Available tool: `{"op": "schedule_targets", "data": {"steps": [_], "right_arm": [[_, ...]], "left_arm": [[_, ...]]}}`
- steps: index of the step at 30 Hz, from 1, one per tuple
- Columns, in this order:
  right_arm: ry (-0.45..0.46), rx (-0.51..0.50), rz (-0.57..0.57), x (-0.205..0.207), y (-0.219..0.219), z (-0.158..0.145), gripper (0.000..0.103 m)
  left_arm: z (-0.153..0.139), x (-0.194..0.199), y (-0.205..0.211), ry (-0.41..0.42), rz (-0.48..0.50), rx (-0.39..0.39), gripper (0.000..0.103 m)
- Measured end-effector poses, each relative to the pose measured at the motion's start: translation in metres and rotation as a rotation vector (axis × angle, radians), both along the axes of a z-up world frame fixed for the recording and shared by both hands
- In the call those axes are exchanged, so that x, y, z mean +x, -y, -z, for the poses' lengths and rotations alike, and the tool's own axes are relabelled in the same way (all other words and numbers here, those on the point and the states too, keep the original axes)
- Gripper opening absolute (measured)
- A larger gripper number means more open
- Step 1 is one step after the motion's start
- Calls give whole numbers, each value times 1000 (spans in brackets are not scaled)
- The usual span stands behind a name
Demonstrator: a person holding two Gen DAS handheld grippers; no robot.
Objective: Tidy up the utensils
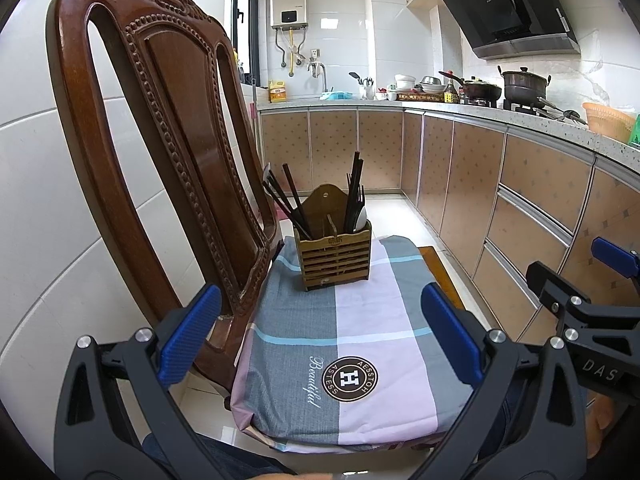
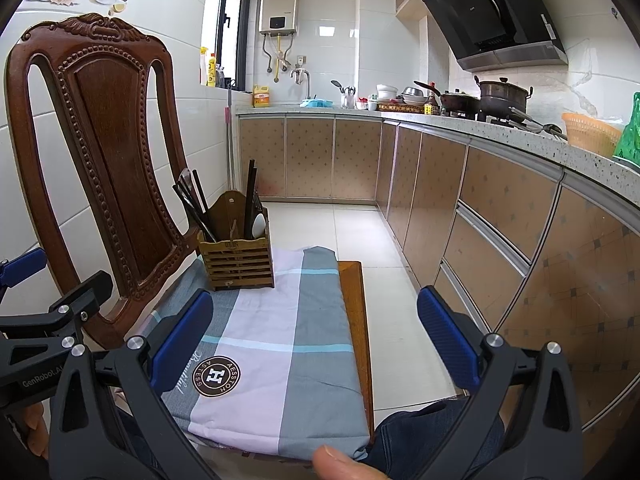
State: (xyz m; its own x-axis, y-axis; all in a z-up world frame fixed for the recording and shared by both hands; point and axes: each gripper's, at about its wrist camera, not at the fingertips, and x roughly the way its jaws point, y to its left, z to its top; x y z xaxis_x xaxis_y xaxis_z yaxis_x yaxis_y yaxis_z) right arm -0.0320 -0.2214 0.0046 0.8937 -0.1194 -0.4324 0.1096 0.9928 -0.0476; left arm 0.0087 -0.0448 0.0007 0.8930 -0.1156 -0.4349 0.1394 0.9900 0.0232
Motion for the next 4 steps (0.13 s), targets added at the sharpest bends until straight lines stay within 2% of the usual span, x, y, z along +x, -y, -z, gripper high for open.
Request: {"op": "schedule_targets", "data": {"steps": [4], "right_arm": [[-2,2,0,0,0,0,100]], "left_arm": [[1,0,0,-1,-1,3,99]]}}
